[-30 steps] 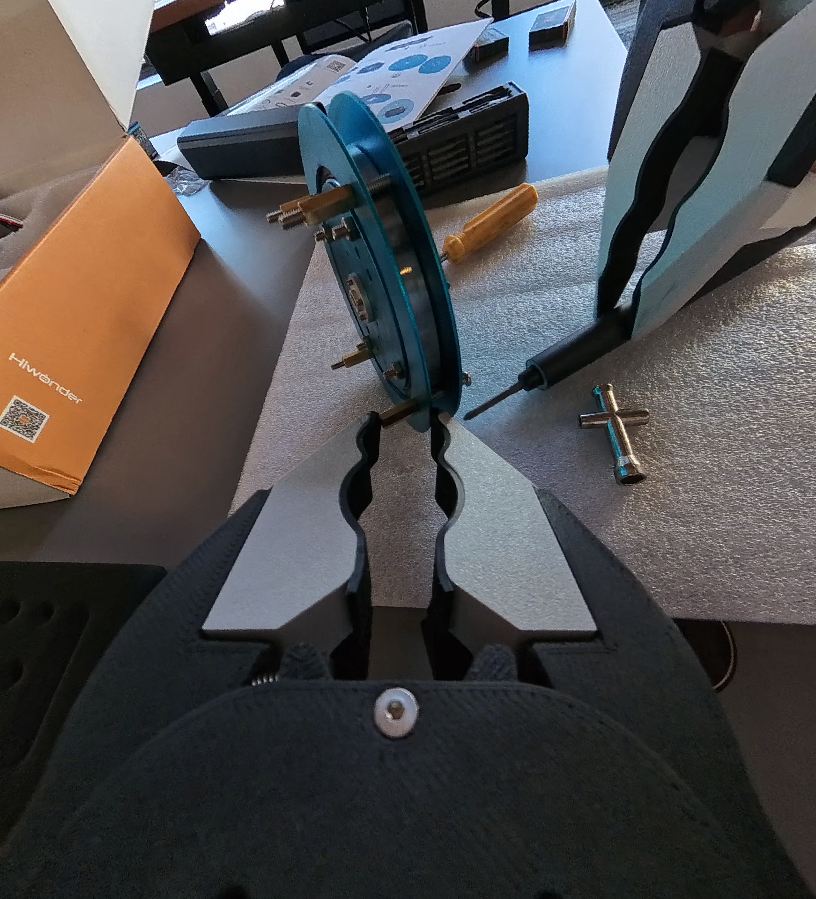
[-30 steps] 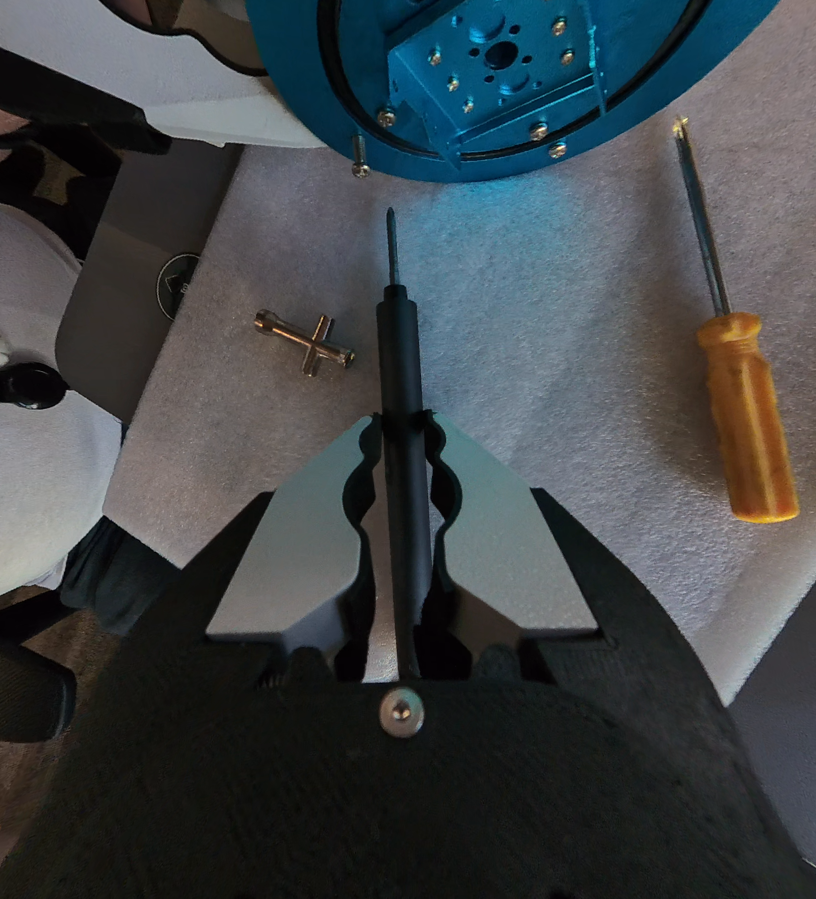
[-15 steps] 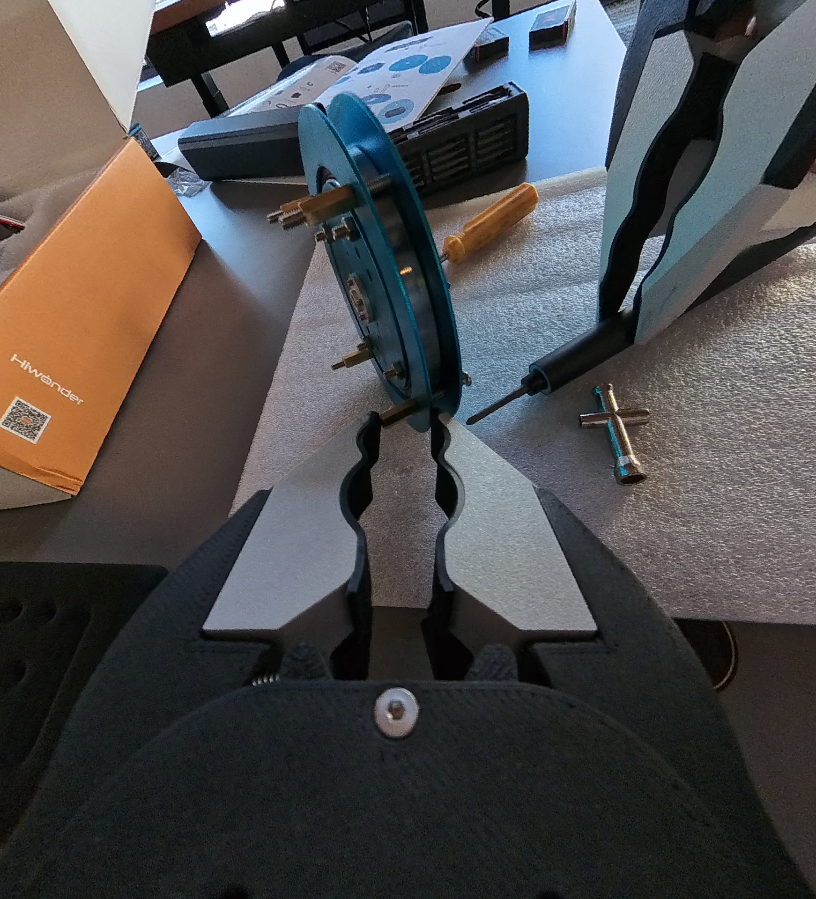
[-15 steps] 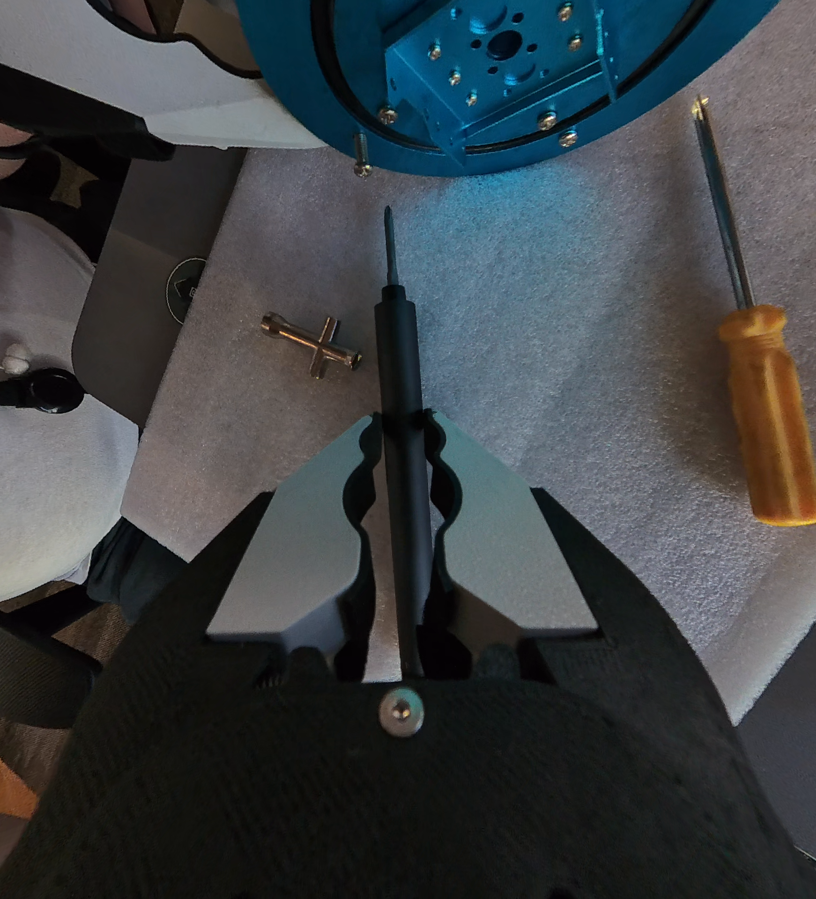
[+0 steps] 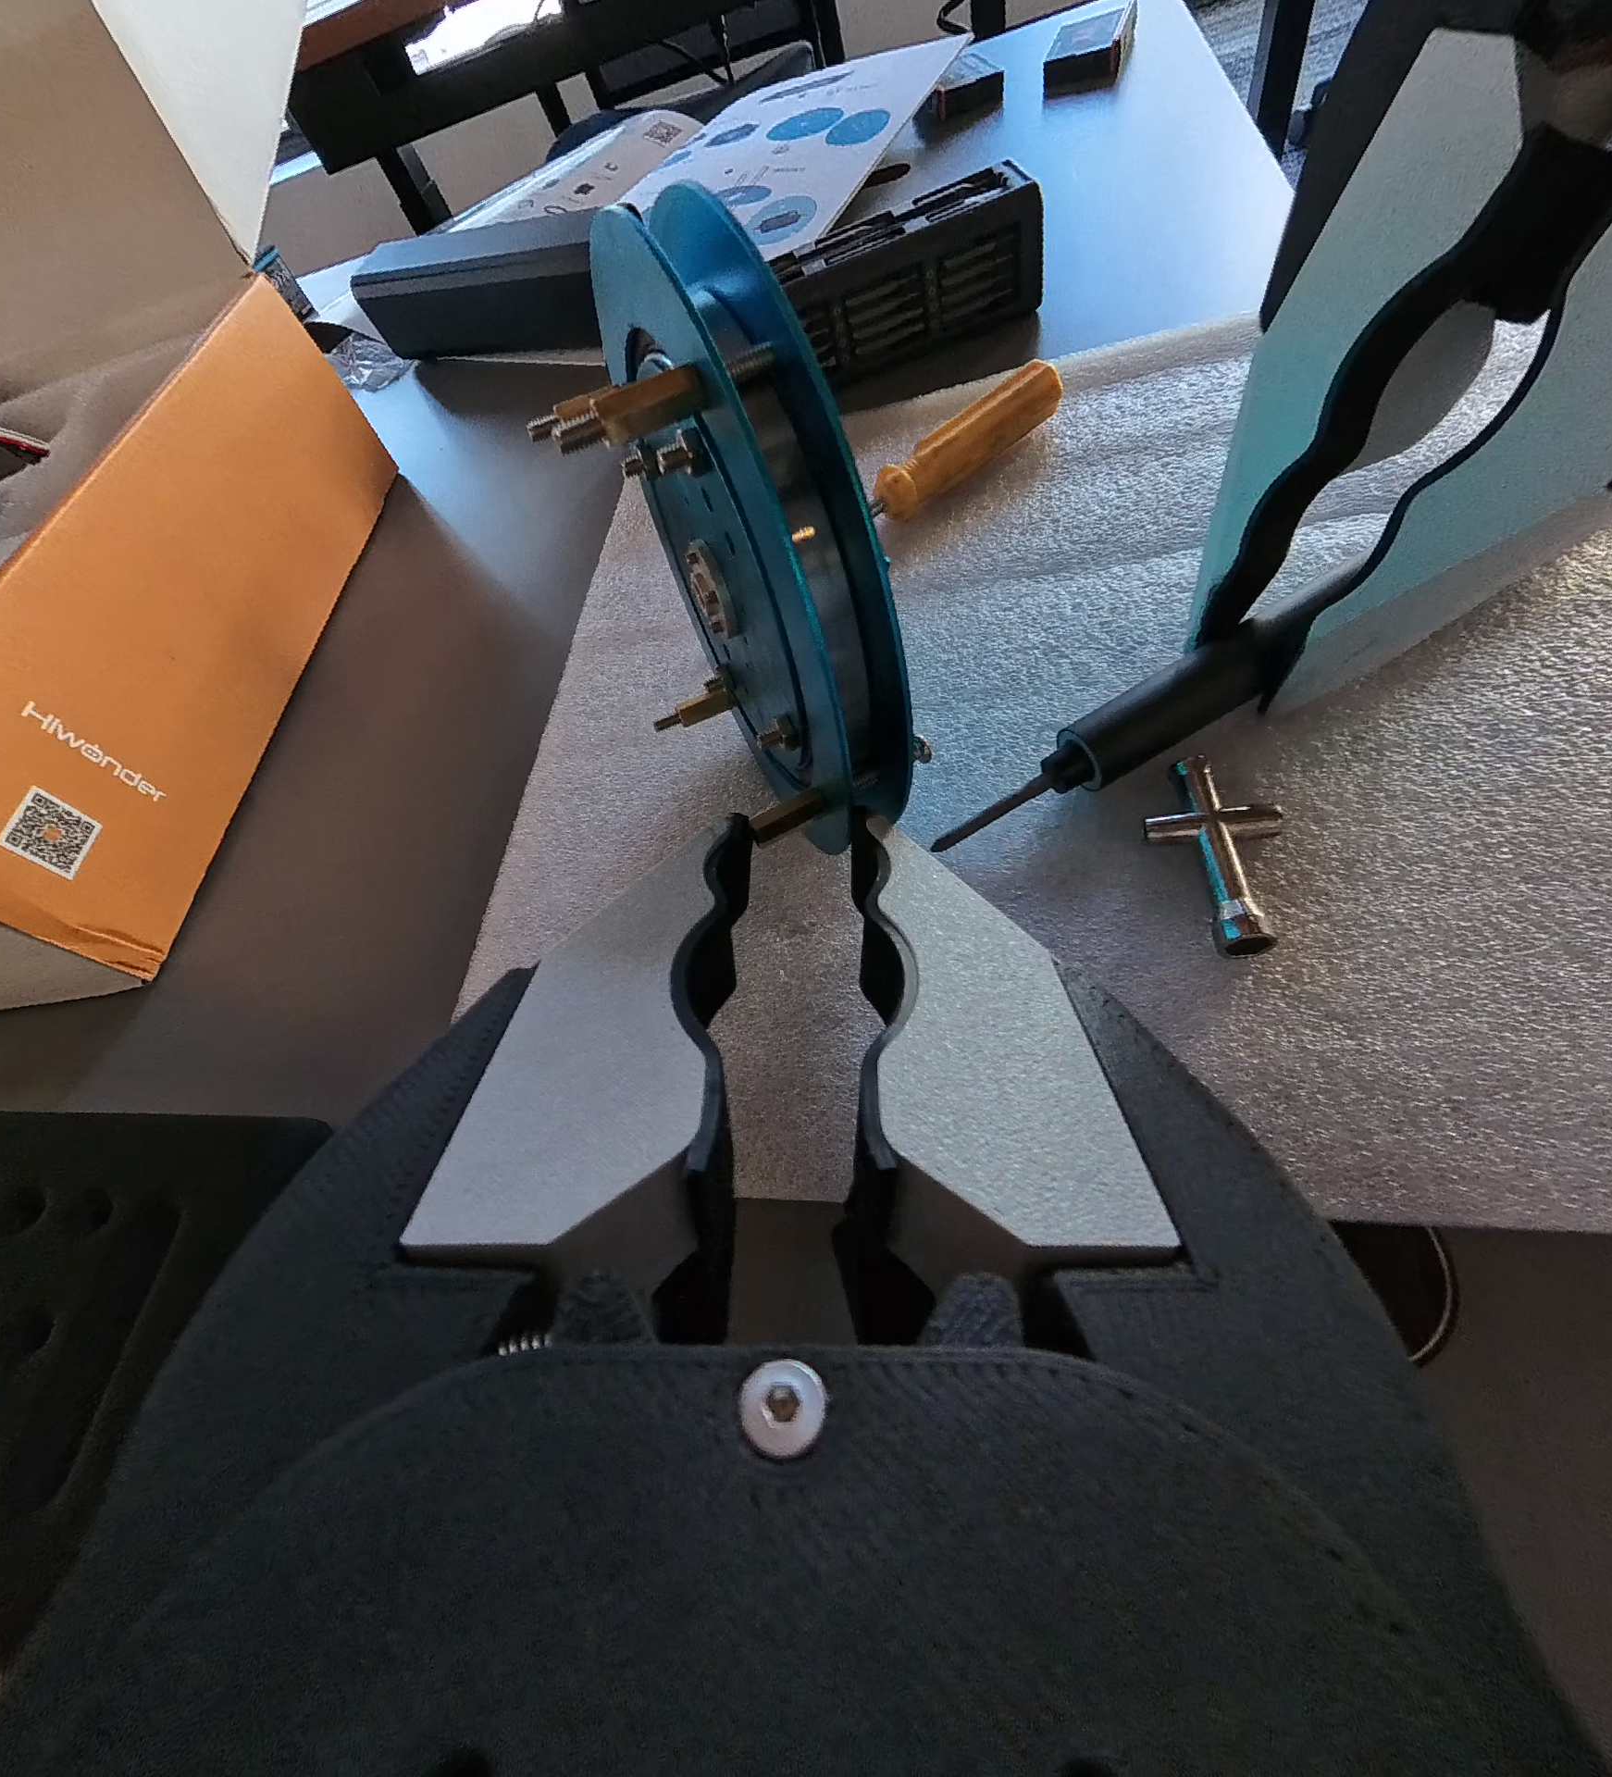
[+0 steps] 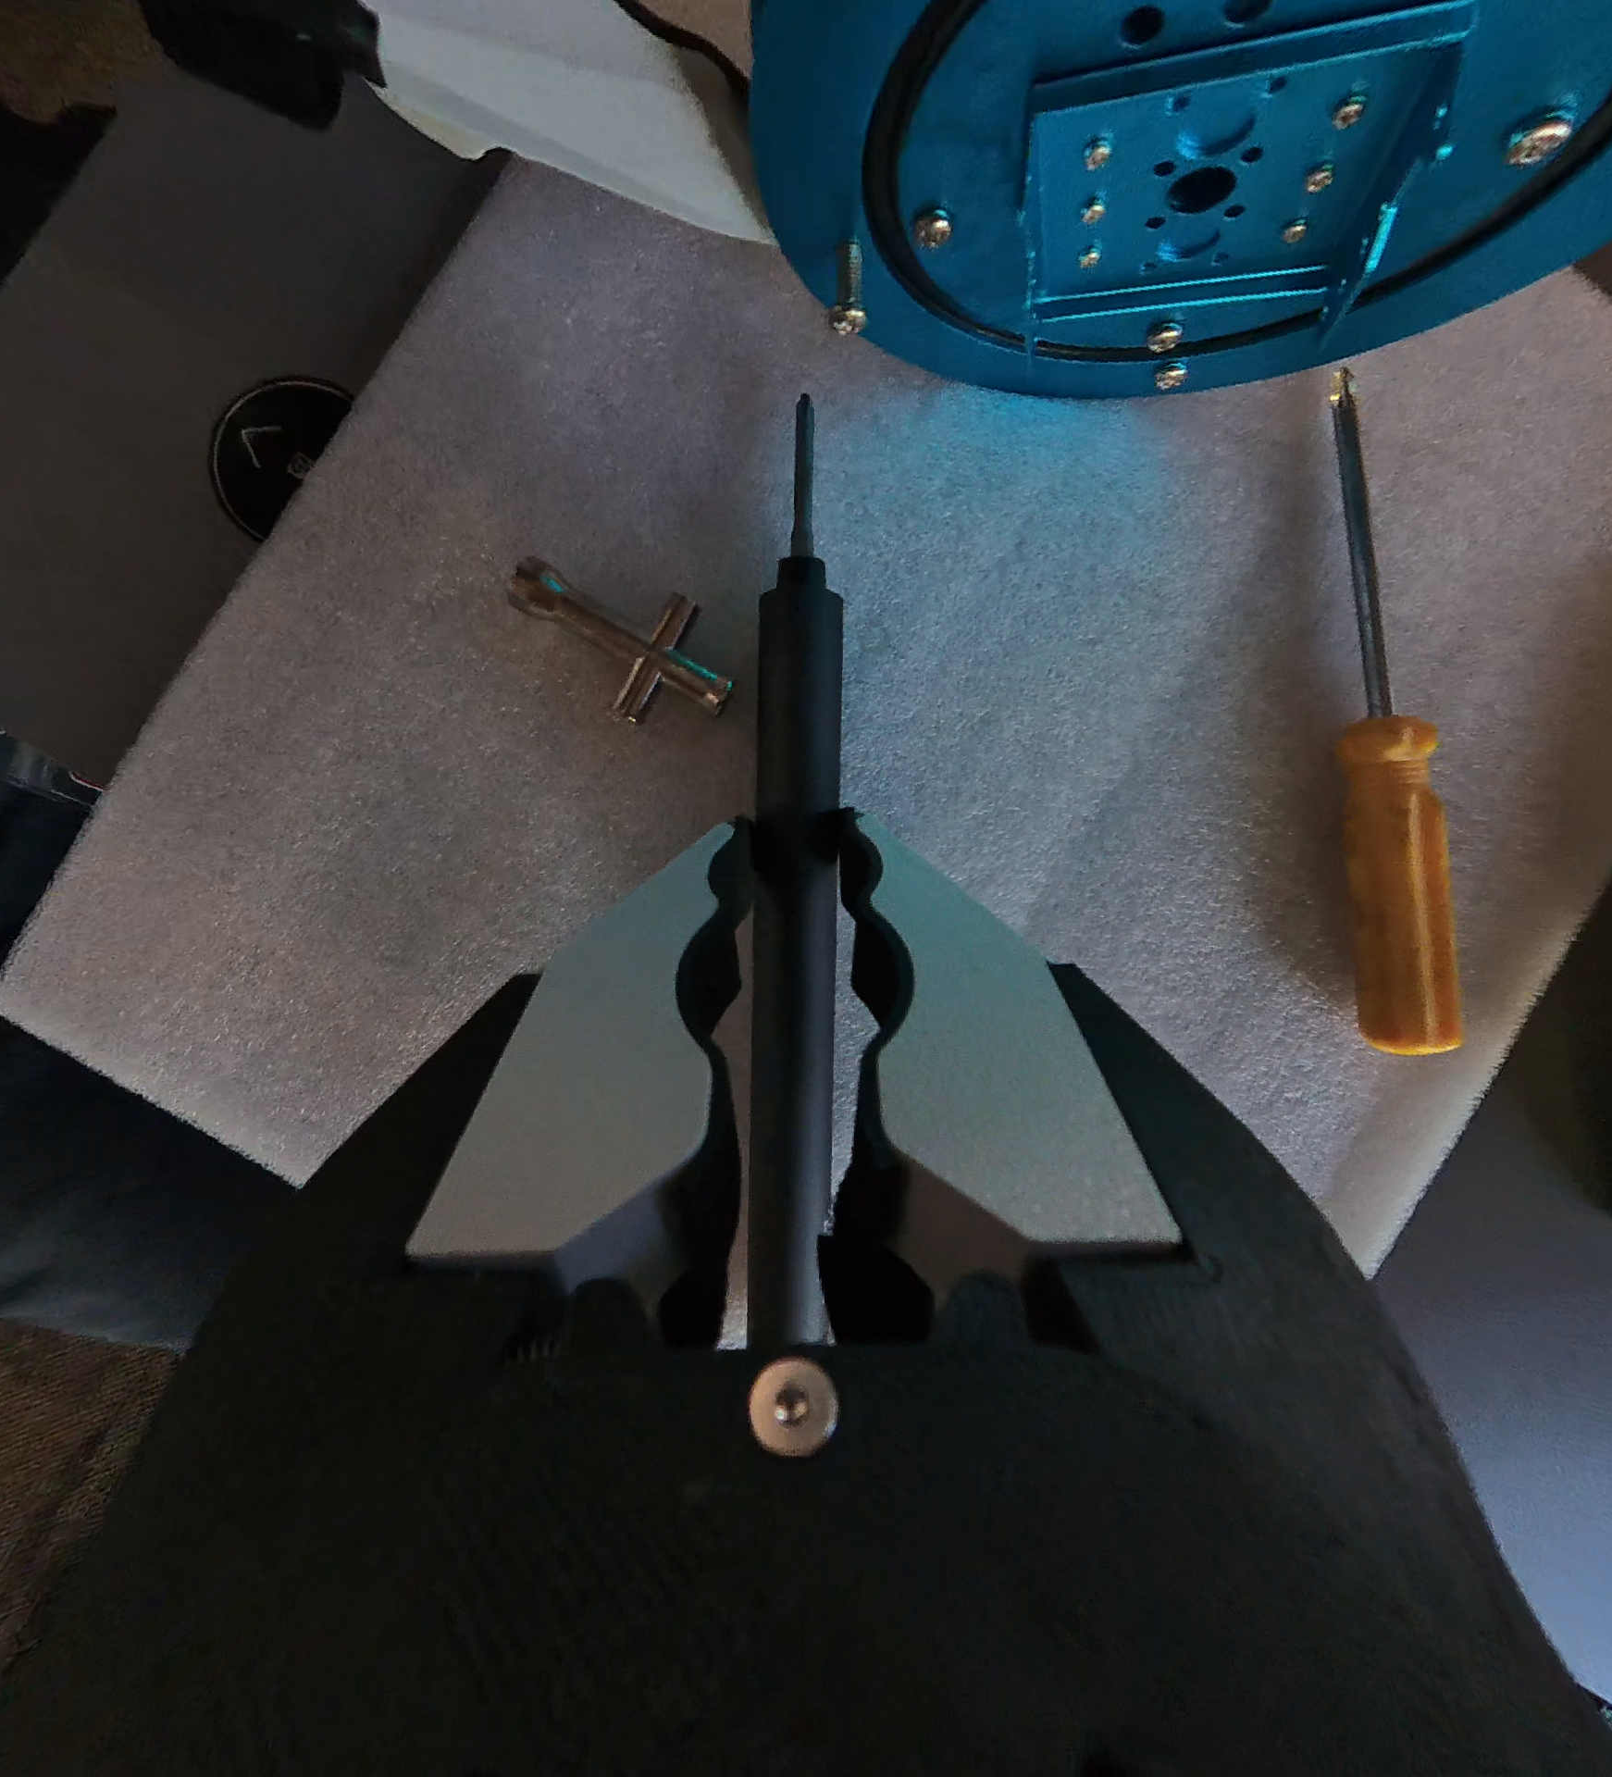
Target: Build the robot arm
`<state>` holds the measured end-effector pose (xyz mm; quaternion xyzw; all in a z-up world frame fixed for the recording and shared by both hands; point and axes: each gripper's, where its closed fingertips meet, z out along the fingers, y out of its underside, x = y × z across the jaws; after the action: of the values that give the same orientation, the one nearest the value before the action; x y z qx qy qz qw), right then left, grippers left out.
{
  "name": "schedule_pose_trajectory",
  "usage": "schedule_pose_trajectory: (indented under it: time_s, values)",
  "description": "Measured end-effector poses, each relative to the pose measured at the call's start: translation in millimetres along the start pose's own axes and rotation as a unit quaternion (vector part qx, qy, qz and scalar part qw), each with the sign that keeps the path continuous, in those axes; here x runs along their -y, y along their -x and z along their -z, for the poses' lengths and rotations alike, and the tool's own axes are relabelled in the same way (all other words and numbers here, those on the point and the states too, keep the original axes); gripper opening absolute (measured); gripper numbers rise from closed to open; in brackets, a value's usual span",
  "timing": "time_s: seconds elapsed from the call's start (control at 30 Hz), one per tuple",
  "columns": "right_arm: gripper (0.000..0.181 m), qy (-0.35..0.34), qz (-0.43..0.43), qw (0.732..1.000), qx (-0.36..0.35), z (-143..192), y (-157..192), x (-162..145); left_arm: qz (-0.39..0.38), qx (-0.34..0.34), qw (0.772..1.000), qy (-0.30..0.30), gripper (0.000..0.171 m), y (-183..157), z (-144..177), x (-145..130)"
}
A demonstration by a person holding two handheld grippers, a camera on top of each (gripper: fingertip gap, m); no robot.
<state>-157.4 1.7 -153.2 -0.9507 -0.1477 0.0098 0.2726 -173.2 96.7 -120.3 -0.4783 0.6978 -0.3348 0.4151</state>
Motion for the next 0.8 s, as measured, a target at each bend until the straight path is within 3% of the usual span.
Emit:
schedule_pose_trajectory:
  time_s: [0.3, 0.8]
  values:
    - [0.016, -0.008, -0.031, 0.998, 0.054, 2.7, -1.8, -0.2, 0.000, 0.000, 1.000, 0.000, 0.019, 0.2, 0.1, -0.2]
    - [0.016, -0.005, -0.032, 0.997, 0.068, -0.9, -3.8, 2.7, 0.001, -0.003, 1.000, 0.000, 0.020, 0.6, 0.1, -0.1]
